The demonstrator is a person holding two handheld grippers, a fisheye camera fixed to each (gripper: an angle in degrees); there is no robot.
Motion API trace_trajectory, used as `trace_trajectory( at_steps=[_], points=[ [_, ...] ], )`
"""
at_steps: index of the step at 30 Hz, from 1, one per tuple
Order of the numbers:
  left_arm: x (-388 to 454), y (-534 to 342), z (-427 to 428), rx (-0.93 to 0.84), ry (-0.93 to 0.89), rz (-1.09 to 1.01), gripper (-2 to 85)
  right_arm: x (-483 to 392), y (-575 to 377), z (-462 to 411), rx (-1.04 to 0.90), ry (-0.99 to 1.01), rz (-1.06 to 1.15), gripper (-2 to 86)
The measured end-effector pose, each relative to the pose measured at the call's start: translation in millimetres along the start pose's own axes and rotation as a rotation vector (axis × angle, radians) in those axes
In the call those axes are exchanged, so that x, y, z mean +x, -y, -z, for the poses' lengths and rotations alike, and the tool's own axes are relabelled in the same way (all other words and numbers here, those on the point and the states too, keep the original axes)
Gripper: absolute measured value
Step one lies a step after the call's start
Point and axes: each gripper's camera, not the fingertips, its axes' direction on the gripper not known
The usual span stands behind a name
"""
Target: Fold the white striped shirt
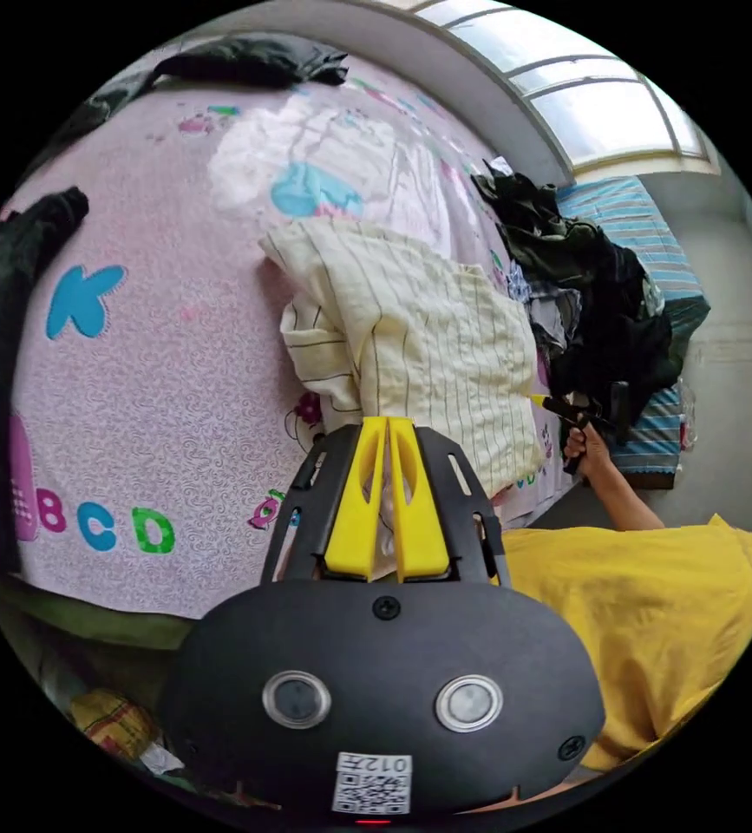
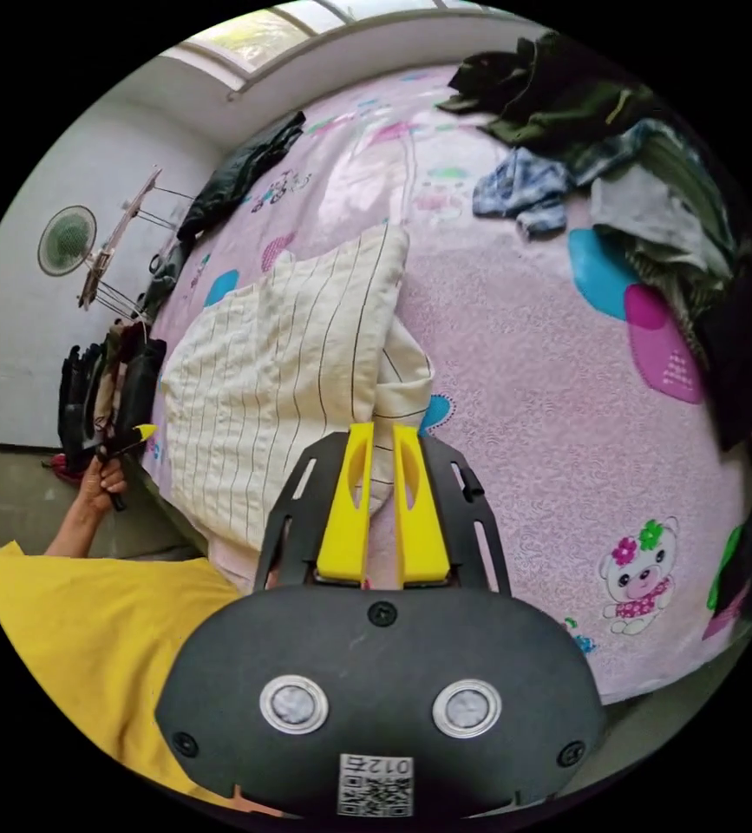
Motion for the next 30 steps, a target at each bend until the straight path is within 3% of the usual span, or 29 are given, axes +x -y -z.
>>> trace_trajectory(
  at_steps=[2,6,11,17,21,24,30],
  points=[
    [15.5,-4.2,6.7,0.049,0.036,-0.061,0.4,-23.4,-10.8,13.3,0.102,-0.074,0.076,2.1],
    [35.6,2.3,-17.2,-0.014,0.094,-0.151,0.4,-59.0,-14.7,2.1,0.102,-0.008,0.241,1.1],
    [13.8,9.0,-48.9,-0.100,0.092,-0.062,0.3,-72.3,-7.2,-49.9,-0.043,-0.115,0.202,0.5],
    [-10.3,4.6,-39.0,-0.053,-0.008,0.052,0.4,-93.5,4.9,-68.9,-0.106,-0.149,0.210,0.2],
    [-12.0,0.0,-12.6,0.040,0.017,0.094,0.9,-125.2,10.3,-53.3,-0.022,-0.234,0.252,0.4],
    [-23.3,2.8,0.4,0.114,-0.012,0.175,1.9,-161.0,20.3,-48.5,0.055,-0.090,0.322,0.6],
    [-61.6,41.2,14.6,0.141,-0.032,0.323,6.5,-227.6,49.4,-87.6,-0.032,0.075,0.434,0.7]
  ],
)
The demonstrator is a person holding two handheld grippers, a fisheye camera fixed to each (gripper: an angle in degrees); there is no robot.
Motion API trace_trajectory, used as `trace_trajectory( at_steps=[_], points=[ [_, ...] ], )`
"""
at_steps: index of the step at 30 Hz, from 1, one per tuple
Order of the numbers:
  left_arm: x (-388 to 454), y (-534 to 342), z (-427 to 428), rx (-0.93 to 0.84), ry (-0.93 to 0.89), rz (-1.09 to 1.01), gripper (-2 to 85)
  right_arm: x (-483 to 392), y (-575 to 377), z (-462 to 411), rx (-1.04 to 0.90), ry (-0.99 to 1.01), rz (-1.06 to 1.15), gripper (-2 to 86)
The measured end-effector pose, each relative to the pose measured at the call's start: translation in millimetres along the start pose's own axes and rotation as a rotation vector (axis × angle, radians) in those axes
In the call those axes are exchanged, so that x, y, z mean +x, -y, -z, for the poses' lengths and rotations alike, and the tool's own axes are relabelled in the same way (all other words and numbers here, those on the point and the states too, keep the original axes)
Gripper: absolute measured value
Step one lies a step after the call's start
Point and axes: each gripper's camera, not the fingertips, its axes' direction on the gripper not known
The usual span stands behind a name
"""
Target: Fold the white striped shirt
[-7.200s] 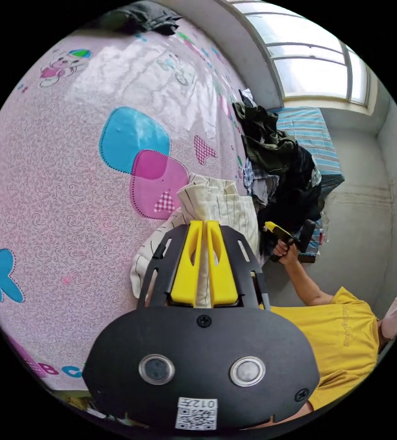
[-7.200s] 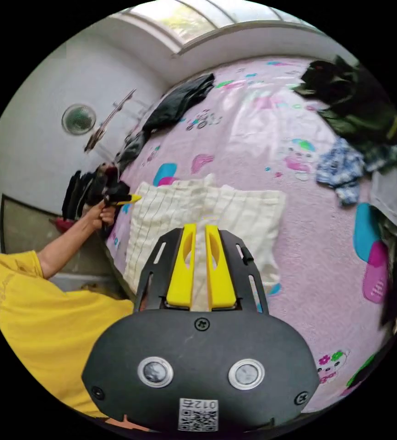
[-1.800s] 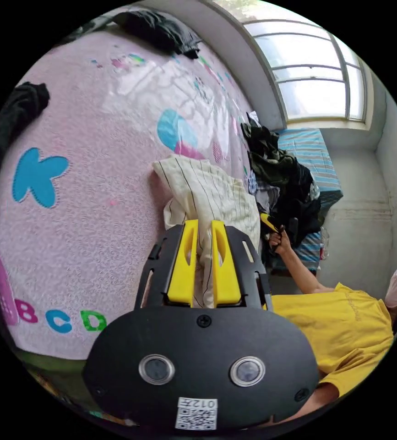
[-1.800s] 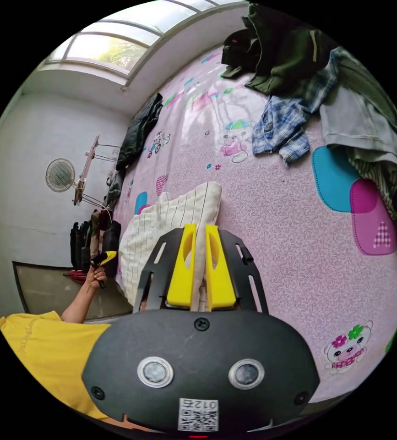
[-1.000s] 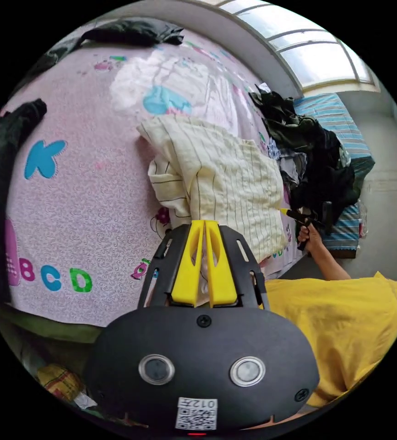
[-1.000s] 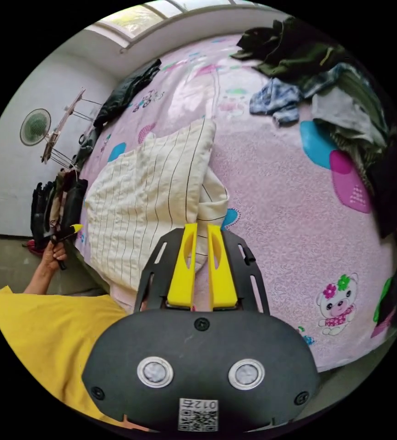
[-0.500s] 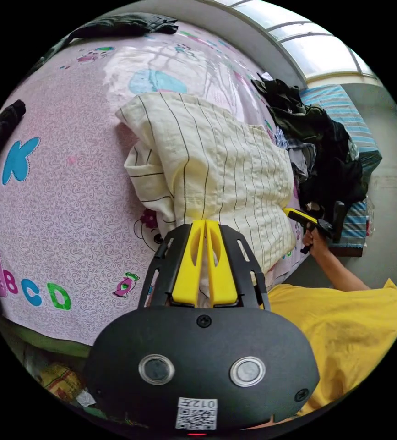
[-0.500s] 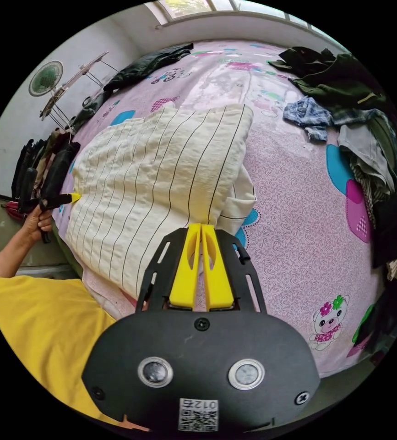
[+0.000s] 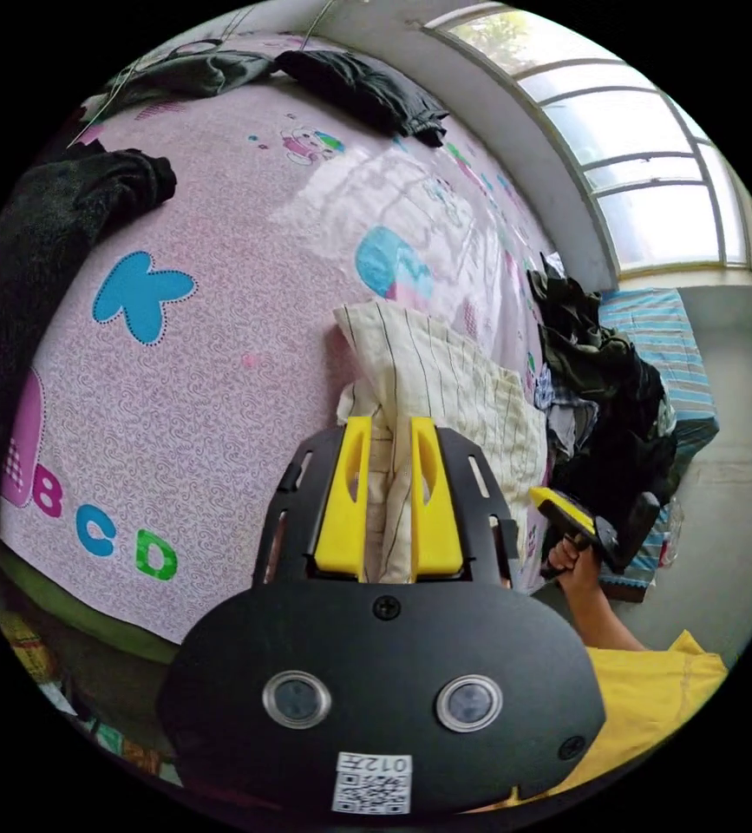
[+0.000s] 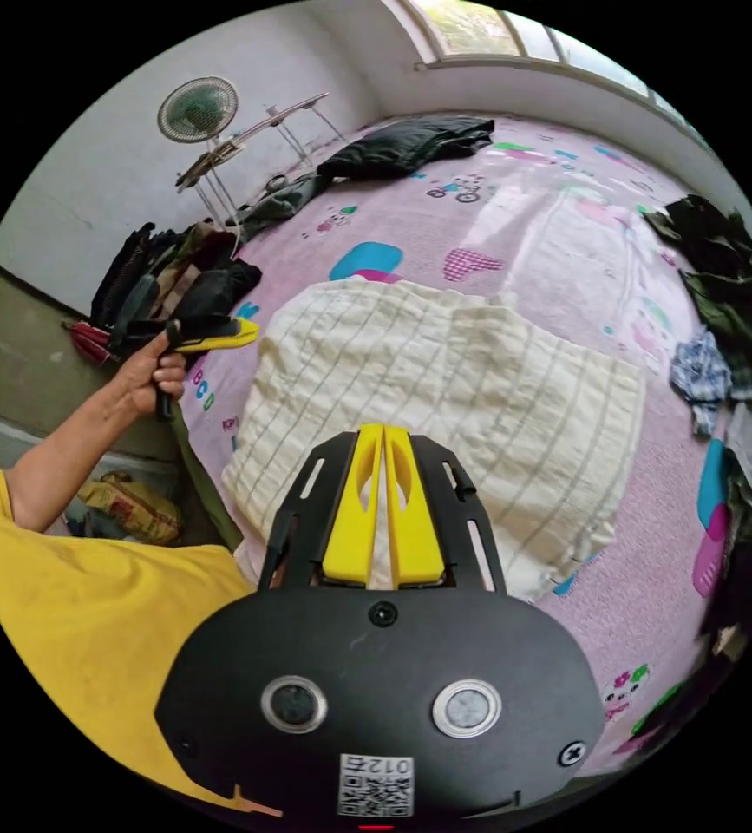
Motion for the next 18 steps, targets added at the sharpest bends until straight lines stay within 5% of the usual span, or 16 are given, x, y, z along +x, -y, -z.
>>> trace_trajectory(
  at_steps=[5,11,16,18],
  points=[
    [-6.6,45.4,7.2,-0.040,-0.058,-0.009,9.8,-46.3,31.4,-40.4,-0.130,0.006,0.199,0.6],
    [-12.0,87.6,-10.6,-0.189,0.019,-0.007,9.6,-59.2,55.0,-71.5,-0.217,0.011,0.193,0.4],
    [-7.4,104.2,-13.6,-0.214,-0.061,-0.093,3.4,-60.0,70.3,-89.3,-0.295,-0.038,0.187,0.3],
    [-2.3,109.8,1.1,-0.159,-0.256,-0.210,2.1,-58.8,74.6,-92.0,-0.287,-0.023,0.175,0.3]
  ],
)
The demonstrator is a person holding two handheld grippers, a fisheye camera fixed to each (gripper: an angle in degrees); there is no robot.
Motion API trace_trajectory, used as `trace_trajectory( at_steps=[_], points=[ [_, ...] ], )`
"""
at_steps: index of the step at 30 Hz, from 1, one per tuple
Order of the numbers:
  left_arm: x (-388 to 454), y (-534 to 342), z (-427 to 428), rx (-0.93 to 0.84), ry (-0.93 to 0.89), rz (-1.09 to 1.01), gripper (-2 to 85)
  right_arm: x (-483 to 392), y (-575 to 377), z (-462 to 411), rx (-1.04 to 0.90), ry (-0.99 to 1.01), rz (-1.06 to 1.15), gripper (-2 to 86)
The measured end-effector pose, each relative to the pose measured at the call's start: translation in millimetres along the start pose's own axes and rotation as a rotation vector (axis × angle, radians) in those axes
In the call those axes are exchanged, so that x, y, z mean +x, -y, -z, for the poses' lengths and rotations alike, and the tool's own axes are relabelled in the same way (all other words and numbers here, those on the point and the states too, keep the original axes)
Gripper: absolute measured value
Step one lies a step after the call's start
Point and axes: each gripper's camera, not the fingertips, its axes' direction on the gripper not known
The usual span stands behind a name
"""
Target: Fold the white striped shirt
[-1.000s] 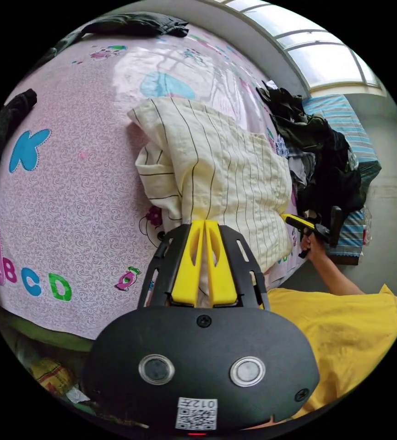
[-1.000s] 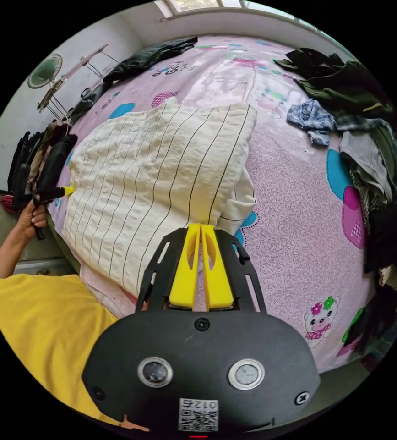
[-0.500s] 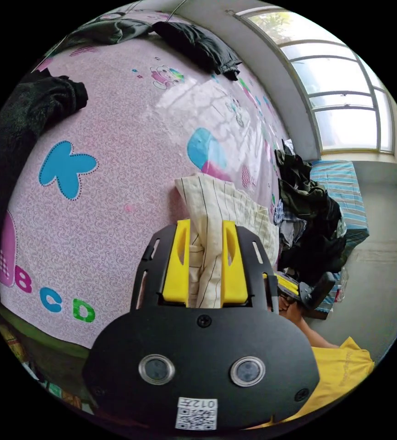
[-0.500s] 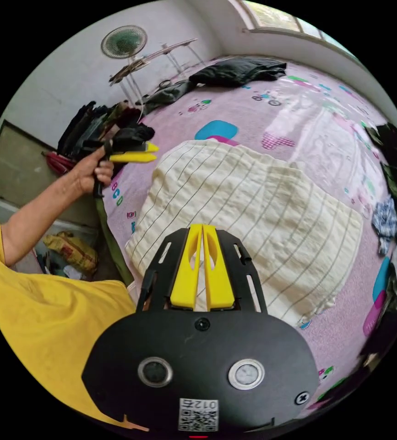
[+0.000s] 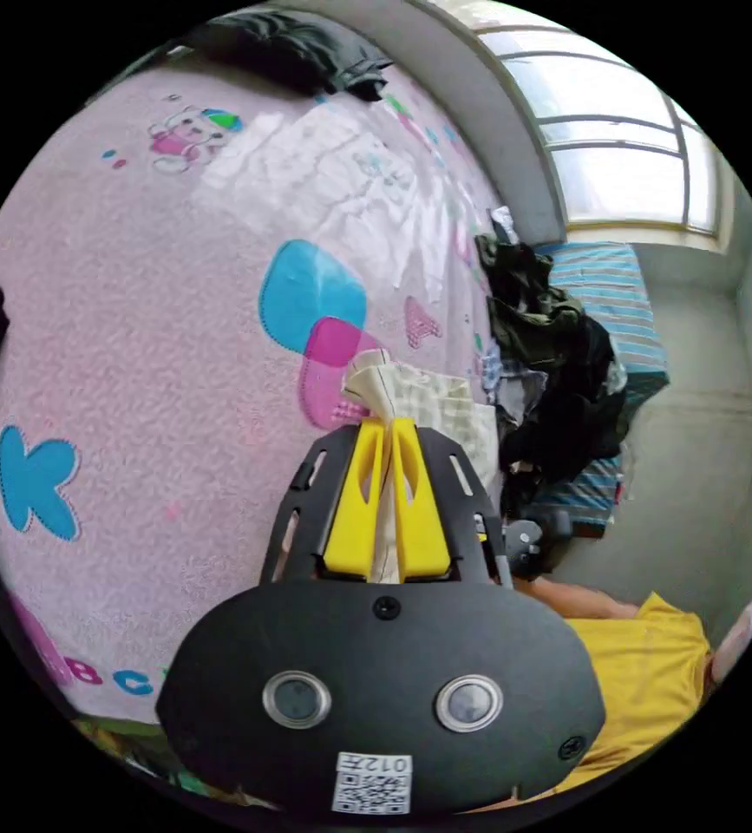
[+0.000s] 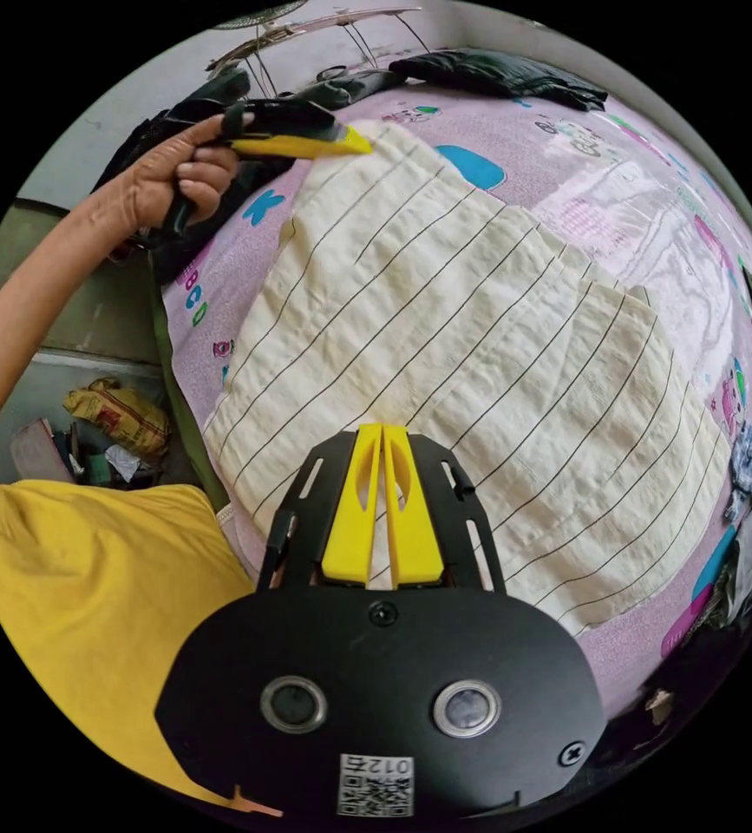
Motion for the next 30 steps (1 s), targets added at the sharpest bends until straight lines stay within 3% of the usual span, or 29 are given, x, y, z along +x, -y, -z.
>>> trace_trajectory(
  at_steps=[3,6,9,12,14,18,21,24,30],
  points=[
    [-18.0,5.3,9.2,-0.015,-0.123,-0.035,1.4,2.9,9.6,-1.6,0.003,0.026,-0.021,0.2],
    [-70.6,4.5,-0.6,-0.079,-0.225,0.204,1.1,1.8,20.4,-4.4,-0.011,0.013,-0.007,0.1],
    [-95.3,-7.1,8.7,0.056,-0.142,0.323,0.9,2.0,30.5,-5.3,-0.031,0.013,-0.004,0.1],
    [-87.2,-15.7,28.8,0.221,-0.146,0.249,0.9,1.9,40.5,5.4,0.008,0.005,-0.031,0.3],
    [-75.5,-20.3,38.9,0.237,-0.111,0.185,1.1,-8.5,53.1,23.9,0.130,0.064,0.047,0.5],
    [-46.3,-36.1,39.6,0.166,-0.016,0.051,1.7,-23.7,85.7,27.9,0.172,0.120,0.139,0.6],
    [-41.8,-49.1,33.5,0.171,0.001,0.064,2.2,-29.2,110.8,6.4,0.097,0.170,0.154,0.5],
    [-44.3,-64.2,23.6,0.163,-0.018,0.112,3.1,-32.8,128.3,-36.9,-0.138,0.123,0.177,0.3],
    [-44.2,-103.2,-0.7,0.091,0.030,0.182,6.7,-18.0,116.5,-2.6,0.037,0.221,0.159,0.3]
  ],
)
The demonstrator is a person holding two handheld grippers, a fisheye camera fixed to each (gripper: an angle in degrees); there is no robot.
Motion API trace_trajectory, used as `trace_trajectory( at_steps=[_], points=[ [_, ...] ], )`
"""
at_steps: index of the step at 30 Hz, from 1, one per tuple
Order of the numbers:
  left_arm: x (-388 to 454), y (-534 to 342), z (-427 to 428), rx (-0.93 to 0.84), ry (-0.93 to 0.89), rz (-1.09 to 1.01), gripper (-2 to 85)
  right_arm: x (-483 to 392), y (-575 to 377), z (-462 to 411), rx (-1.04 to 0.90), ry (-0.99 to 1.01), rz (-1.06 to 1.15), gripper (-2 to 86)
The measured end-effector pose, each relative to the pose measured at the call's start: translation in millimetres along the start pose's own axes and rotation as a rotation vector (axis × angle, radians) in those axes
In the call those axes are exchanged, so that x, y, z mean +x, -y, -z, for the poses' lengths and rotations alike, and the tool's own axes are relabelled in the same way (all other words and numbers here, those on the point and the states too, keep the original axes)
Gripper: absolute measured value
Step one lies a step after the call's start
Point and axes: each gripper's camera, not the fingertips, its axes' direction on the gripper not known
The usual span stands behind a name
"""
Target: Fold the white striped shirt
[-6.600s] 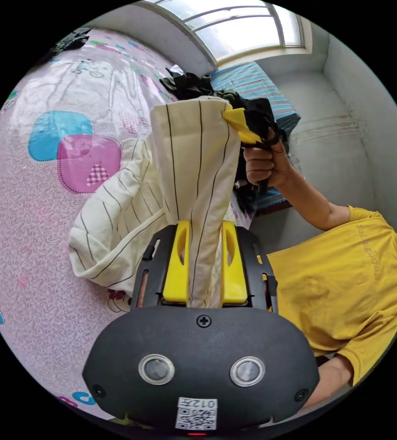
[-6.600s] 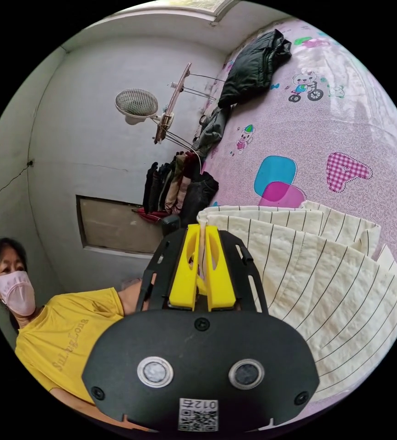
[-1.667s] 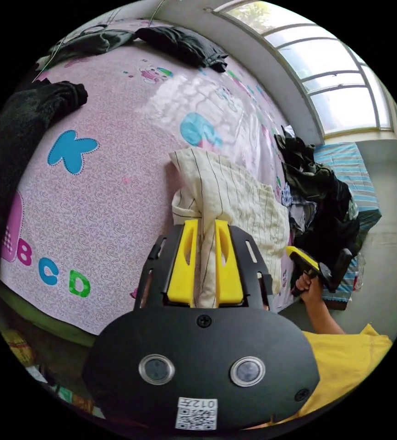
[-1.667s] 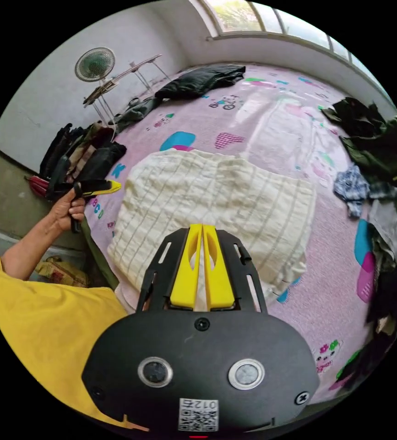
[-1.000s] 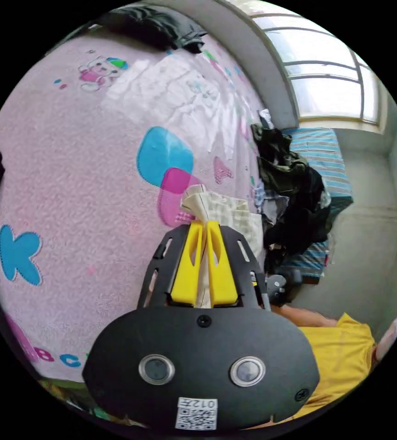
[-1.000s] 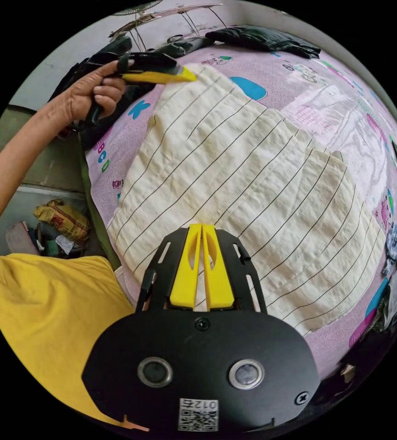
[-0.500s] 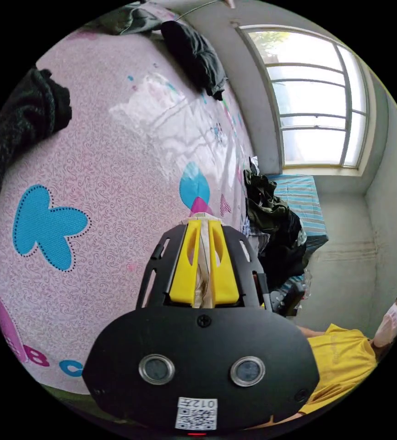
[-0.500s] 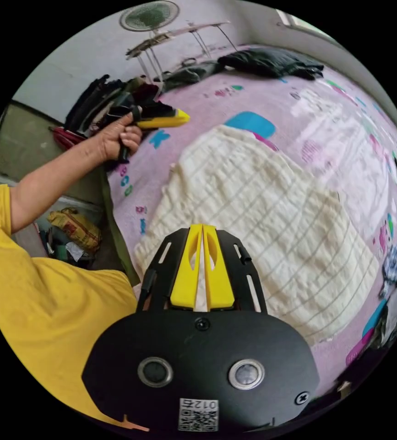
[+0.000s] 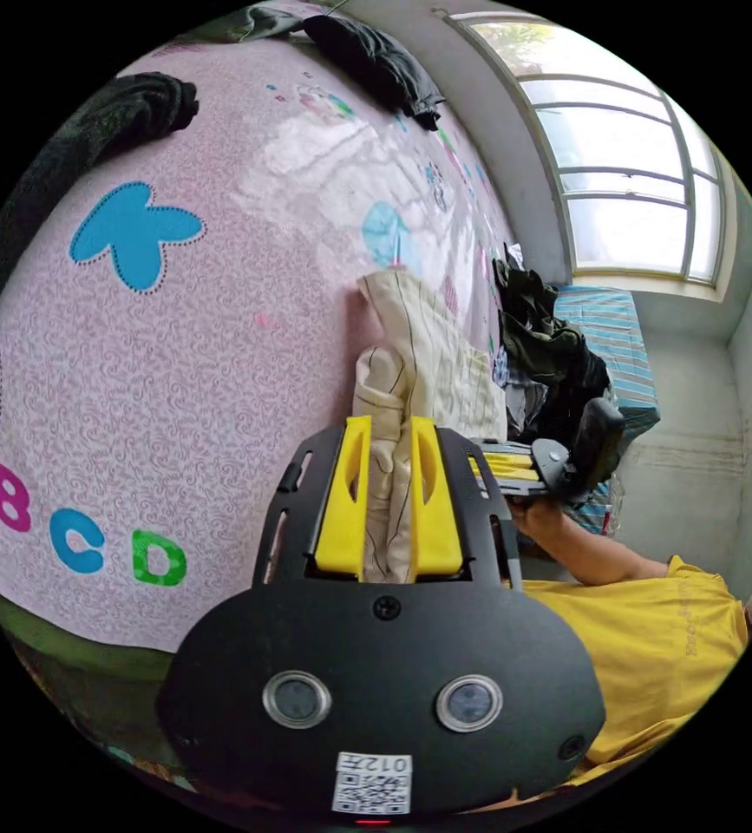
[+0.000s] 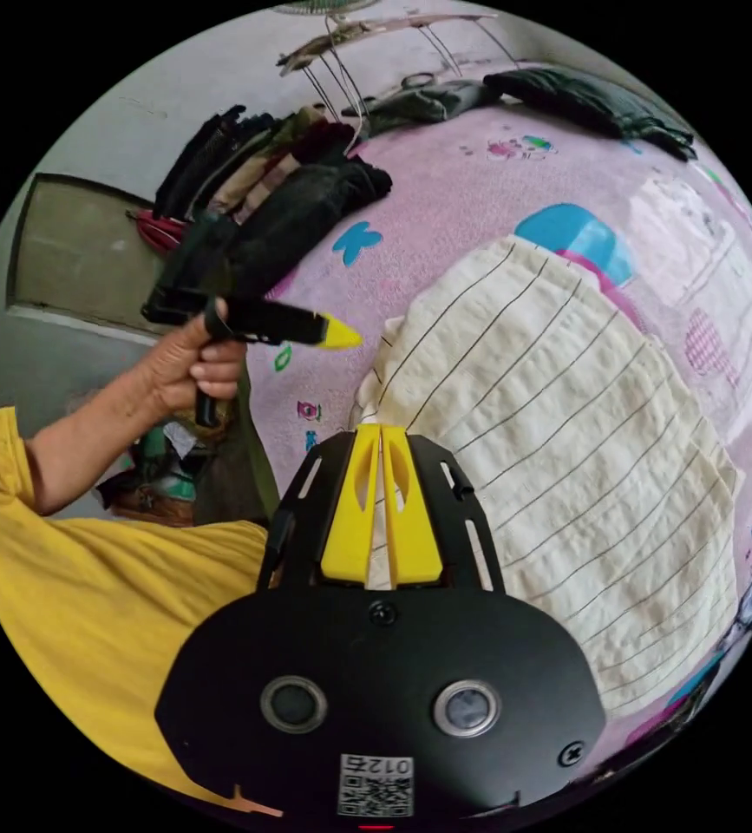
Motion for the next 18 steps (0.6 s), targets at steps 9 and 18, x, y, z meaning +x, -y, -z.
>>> trace_trajectory(
  at_steps=[9,18],
  points=[
    [9.0,-20.9,-50.1,-0.095,-0.021,-0.039,10.8,40.6,-82.9,38.2,0.183,0.040,-0.286,0.7],
    [28.6,-25.8,-80.1,-0.133,0.018,-0.095,3.1,69.0,-126.3,42.5,0.281,0.064,-0.489,0.6]
  ],
)
